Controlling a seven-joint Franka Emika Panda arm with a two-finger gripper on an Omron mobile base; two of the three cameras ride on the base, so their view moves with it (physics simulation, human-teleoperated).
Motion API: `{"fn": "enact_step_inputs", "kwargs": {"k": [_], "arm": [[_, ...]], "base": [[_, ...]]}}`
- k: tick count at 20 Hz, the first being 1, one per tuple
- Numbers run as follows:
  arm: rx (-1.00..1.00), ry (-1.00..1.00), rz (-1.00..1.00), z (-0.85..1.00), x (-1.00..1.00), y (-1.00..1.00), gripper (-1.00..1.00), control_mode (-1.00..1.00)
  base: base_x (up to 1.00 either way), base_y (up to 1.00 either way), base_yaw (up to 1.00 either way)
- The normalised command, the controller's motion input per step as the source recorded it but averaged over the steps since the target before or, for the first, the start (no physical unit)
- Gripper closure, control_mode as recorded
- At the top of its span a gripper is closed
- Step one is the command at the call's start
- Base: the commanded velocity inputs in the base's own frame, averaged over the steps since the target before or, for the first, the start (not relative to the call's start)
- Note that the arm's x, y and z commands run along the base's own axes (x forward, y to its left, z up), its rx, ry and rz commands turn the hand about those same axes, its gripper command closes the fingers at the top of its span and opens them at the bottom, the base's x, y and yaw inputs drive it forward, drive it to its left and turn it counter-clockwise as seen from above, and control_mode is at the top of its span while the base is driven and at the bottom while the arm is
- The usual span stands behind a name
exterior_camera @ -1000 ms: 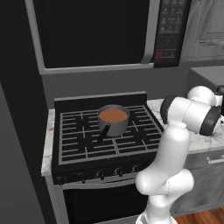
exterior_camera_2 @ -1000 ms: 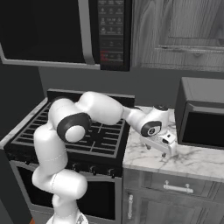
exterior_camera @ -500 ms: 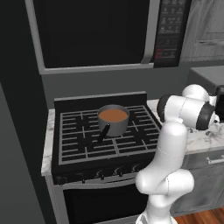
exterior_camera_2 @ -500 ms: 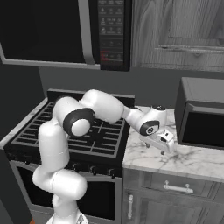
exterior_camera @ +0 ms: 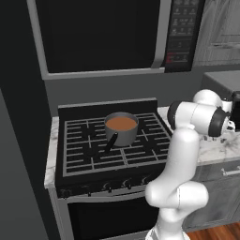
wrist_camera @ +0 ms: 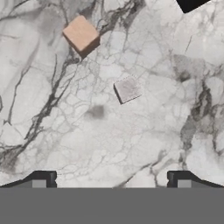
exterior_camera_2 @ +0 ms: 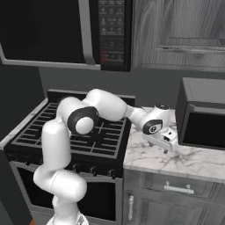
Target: Pick up the sugar cube(s) and place them in the saucepan with hot chocolate.
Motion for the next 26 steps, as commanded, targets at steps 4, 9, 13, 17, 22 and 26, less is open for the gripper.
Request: {"fn": "enact_step_inputs", "kwargs": {"k": [4, 9, 13, 17, 22, 26], "arm": [[0.00, 0.00, -0.04, 0.00, 0.00, -0.32, -1.00, -1.00], [0.00, 0.00, -0.03, 0.00, 0.03, -0.28, -1.00, -1.00], [0.00, -0.01, -0.01, 0.00, 0.12, -0.07, -1.00, -1.00], [0.00, -0.01, 0.00, 0.00, 0.13, 0.00, -1.00, -1.00], [0.00, 0.00, 0.00, -0.01, 0.11, 0.00, -1.00, -1.00], [0.00, 0.00, 0.00, -0.10, 0.19, 0.00, -1.00, -1.00]], "base": [[0.00, 0.00, 0.00], [0.00, 0.00, 0.00], [0.00, 0.00, 0.00], [0.00, 0.00, 0.00], [0.00, 0.00, 0.00], [0.00, 0.00, 0.00]]}}
